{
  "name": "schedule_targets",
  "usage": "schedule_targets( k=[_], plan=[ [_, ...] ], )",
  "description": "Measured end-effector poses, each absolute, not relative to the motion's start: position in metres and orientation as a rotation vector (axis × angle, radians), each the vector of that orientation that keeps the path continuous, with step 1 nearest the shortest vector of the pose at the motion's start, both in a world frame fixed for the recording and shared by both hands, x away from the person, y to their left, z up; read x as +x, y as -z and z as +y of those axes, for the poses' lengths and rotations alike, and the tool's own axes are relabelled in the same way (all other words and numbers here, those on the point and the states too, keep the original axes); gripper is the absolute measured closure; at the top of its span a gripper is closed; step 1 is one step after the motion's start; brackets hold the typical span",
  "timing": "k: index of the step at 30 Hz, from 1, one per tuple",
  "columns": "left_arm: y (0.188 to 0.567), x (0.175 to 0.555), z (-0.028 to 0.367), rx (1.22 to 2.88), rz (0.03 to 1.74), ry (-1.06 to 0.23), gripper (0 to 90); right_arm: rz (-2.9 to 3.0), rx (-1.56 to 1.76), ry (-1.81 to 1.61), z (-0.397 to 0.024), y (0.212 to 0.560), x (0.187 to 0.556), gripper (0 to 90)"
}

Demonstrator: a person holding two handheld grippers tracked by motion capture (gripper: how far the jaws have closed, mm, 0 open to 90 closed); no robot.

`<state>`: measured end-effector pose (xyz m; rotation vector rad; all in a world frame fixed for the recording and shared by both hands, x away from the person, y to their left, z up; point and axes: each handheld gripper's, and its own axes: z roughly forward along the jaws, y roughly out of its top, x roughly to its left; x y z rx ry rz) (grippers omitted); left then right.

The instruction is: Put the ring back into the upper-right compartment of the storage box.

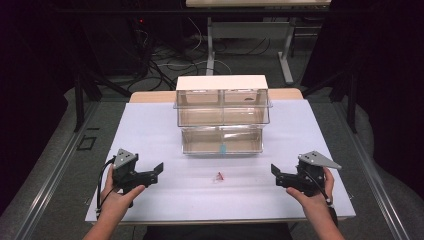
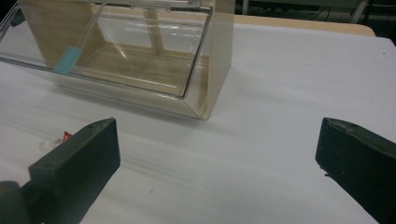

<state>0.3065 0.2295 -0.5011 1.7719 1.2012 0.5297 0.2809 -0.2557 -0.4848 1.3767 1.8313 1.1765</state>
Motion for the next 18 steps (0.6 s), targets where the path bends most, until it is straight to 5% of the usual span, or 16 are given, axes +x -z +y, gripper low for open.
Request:
schedule_targets(
  k=[18],
  plan=[
    [0.500, 0.304, 0.229, 1.767, 1.202, -0.550, 1.6, 1.951, 1.261, -1.117, -0.210, 0.485, 0.289, 0.0]
  ],
)
